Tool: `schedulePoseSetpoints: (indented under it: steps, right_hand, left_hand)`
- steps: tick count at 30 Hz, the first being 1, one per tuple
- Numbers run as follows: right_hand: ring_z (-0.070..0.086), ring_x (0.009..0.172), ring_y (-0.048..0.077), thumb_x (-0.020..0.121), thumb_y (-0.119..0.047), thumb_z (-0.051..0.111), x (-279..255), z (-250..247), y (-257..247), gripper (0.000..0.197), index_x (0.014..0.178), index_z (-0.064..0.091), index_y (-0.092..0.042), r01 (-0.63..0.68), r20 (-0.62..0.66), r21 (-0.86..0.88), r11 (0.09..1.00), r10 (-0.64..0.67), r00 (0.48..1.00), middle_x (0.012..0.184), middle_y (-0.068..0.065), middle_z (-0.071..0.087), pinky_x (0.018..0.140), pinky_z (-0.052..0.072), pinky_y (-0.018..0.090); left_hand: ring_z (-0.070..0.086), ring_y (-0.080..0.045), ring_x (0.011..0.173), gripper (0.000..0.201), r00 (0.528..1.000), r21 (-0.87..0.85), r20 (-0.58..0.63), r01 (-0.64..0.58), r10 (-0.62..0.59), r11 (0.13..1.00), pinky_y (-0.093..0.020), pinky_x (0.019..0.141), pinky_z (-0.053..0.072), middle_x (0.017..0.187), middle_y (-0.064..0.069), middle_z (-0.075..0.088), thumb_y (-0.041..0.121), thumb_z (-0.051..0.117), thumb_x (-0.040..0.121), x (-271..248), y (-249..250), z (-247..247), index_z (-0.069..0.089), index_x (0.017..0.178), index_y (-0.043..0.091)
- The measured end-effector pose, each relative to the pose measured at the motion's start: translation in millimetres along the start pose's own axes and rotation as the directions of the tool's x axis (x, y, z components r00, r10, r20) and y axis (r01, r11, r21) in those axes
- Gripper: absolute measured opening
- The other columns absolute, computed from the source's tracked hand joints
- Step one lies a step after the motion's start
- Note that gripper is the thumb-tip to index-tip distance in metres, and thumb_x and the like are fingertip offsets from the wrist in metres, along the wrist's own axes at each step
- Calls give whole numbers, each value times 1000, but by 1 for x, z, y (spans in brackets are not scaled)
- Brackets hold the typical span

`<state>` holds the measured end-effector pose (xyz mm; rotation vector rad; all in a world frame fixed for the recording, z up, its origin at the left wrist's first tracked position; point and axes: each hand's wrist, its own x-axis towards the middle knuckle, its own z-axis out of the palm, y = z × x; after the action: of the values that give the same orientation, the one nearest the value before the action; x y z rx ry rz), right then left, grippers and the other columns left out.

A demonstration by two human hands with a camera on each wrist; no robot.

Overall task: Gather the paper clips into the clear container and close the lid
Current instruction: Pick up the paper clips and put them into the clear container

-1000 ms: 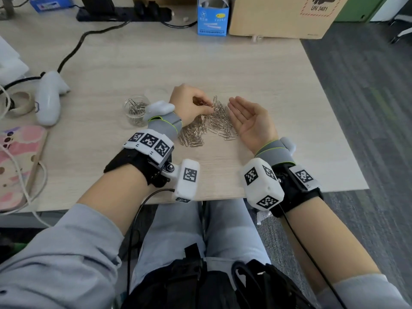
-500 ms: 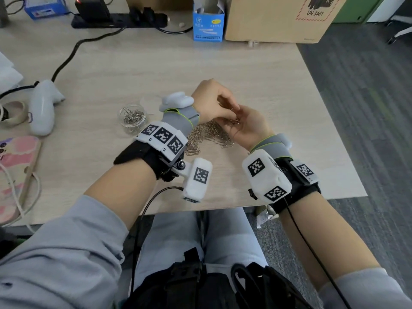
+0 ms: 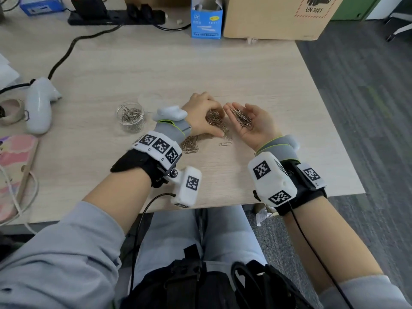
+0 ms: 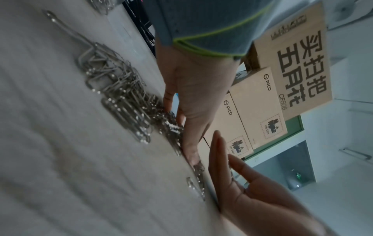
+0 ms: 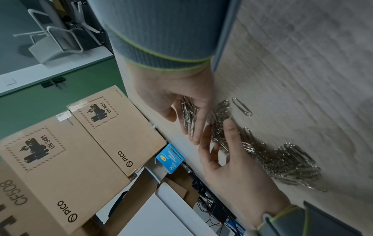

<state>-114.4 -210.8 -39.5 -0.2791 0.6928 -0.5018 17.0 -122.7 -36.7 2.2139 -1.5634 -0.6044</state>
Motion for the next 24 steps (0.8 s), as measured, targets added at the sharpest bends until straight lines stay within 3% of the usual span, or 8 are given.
schedulePoseSetpoints:
  steps: [5, 11, 13, 16, 18, 20, 22, 24]
  right_hand:
    - [70, 61, 38, 97, -11, 37, -2, -2, 2, 30, 90, 56, 11, 28, -20, 8, 1000, -28, 999, 75, 28, 68, 66, 59, 36]
    - [64, 83, 36, 97, -12, 36, -1, -2, 5, 30, 89, 56, 10, 34, -41, -54, 998, -37, 999, 87, 26, 64, 74, 56, 35]
    - [62, 86, 37, 97, -12, 36, -2, 0, 5, 30, 91, 55, 10, 25, -47, -66, 997, -28, 998, 93, 26, 61, 75, 56, 37]
    - [62, 86, 38, 97, -13, 36, 0, 3, 9, 31, 109, 52, 10, 14, -60, -100, 995, -20, 998, 110, 27, 59, 70, 59, 39]
    - [62, 87, 39, 96, -14, 39, 2, 5, 13, 38, 128, 43, 5, 11, -58, -124, 992, -19, 998, 126, 25, 54, 62, 61, 39]
    - [63, 84, 38, 96, -15, 40, 2, 11, 17, 34, 121, 48, 7, -23, -29, -135, 991, 20, 999, 117, 26, 60, 61, 61, 40]
    - [68, 70, 31, 96, -15, 39, -1, 18, 19, 28, 94, 57, 6, -47, 1, -141, 989, 48, 999, 82, 21, 70, 61, 59, 39]
    - [70, 59, 25, 96, -13, 37, -3, 24, 20, 29, 84, 59, 1, -50, 26, -126, 991, 54, 998, 65, 14, 71, 60, 59, 36]
  left_hand:
    - [56, -25, 91, 26, 997, -51, -81, -2, -2, 999, -35, 83, 45, 102, -11, 60, 28, 74, 72, 1, -2, 0, 69, 96, 18]
    - [59, -23, 80, 22, 982, -123, -190, -22, -2, 992, -33, 79, 48, 95, -10, 69, 25, 76, 71, -4, -10, -6, 73, 90, 16]
    - [57, -13, 70, 21, 973, -173, -231, -41, 0, 984, -29, 75, 48, 89, -9, 70, 25, 77, 69, -4, -10, -12, 74, 88, 16]
    - [56, 7, 53, 19, 966, -275, -257, -85, 12, 958, -14, 59, 46, 76, 0, 65, 24, 78, 69, -3, -5, -20, 75, 85, 15]
    - [56, 9, 51, 18, 966, -320, -255, -118, 35, 940, -9, 56, 44, 72, 5, 63, 22, 78, 69, -1, 1, -24, 74, 84, 14]
    - [57, 4, 55, 19, 970, -322, -233, -142, 67, 936, -9, 60, 44, 74, 2, 65, 24, 77, 69, 1, 8, -25, 75, 85, 15]
    - [57, 3, 57, 18, 979, -342, -186, -142, 81, 929, -11, 62, 46, 78, -1, 67, 22, 77, 69, 3, 15, -25, 74, 86, 15]
    - [56, 8, 55, 18, 982, -335, -163, -143, 93, 931, -6, 60, 44, 79, -4, 69, 19, 77, 69, 3, 20, -25, 74, 86, 14]
